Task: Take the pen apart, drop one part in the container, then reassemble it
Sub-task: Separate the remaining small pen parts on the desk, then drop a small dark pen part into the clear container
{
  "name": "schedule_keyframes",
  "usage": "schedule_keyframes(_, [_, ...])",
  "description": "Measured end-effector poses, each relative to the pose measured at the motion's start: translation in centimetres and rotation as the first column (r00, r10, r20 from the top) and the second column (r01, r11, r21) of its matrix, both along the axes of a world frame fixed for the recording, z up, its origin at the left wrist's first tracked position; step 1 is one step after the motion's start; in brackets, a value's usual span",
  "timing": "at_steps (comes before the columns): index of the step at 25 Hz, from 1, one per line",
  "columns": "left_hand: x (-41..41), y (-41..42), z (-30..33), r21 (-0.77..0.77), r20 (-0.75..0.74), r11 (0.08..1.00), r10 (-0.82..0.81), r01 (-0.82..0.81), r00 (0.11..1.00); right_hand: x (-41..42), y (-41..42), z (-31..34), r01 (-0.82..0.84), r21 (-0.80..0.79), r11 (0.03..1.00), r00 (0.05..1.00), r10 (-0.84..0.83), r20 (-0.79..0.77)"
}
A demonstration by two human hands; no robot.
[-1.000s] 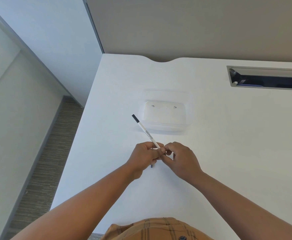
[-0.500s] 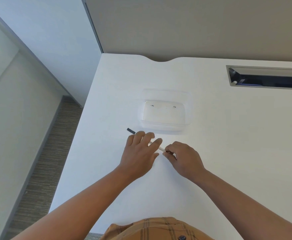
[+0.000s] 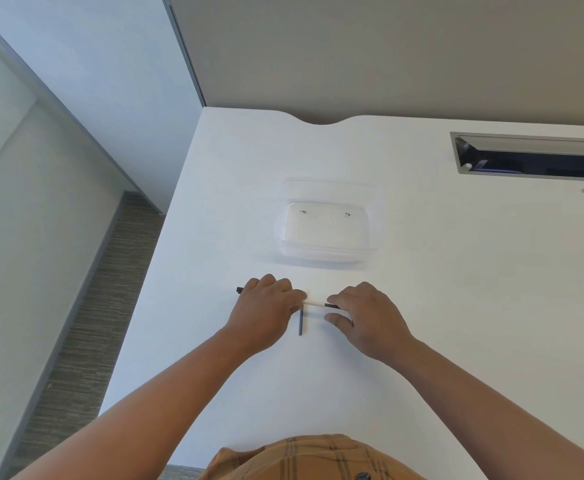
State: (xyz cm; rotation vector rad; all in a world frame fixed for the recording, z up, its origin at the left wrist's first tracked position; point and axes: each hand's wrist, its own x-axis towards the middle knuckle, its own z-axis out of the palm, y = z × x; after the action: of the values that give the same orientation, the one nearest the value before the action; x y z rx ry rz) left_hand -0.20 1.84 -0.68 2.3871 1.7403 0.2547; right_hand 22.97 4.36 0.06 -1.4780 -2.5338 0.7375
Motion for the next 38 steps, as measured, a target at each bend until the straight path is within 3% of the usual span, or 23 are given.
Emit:
schedule_keyframes(6, [0.0, 0.1, 0.7, -0.094, -0.001, 0.995, 0.027, -0.027, 1.0, -0.3, 0.1, -0.3, -0.04, 0.121, 0.992, 0.998, 0.035, 0.045])
schedule_keyframes(11, [-0.6, 0.0, 0.7, -0.172, -0.026, 0.982, 0.073, -0.076, 0.997, 0.5, 0.6, -0.3, 0.016, 0.071, 0.997, 0.993, -0.024, 0.112])
schedule_keyframes(17, [-0.5, -0.3, 0.0, -0.342, 0.017, 0.922, 0.198, -0.181, 0.98, 0.1, 1.5, 0.7, 0.095, 0.103, 0.99, 0.992, -0.085, -0.091])
schedule_keyframes(22, [-0.4, 0.0, -0.4, -0.306, 0.027, 0.93, 0.22, -0.201, 0.975, -1.1, 5.3, 3.2, 0.114, 0.195, 0.974, 0.988, -0.09, -0.127])
schedule_keyframes(24, [-0.6, 0.2, -0.5, -0.31, 0.016, 0.928, 0.221, -0.206, 0.975, -1.7, 7.1, 4.3, 0.123, 0.177, 0.977, 0.99, -0.107, -0.097])
schedule_keyframes(28, [-0.8, 0.7, -0.9, -0.323, 0.0, 0.923, 0.221, -0.209, 0.975, -3.1, 10.7, 5.6, 0.096, 0.145, 0.985, 0.988, -0.112, 0.105])
schedule_keyframes(31, [-1.0, 0.9, -1.2, -0.344, 0.006, 0.915, 0.227, -0.211, 0.974, -4.2, 13.2, 5.0, 0.137, 0.0, 0.991, 0.969, -0.134, 0.207])
schedule_keyframes(38, [-1.2, 1.0, -1.6, -0.392, 0.06, 0.894, 0.262, -0.219, 0.963, -6.2, 16.3, 3.1, 0.089, -0.182, 0.979, 0.957, -0.033, 0.289])
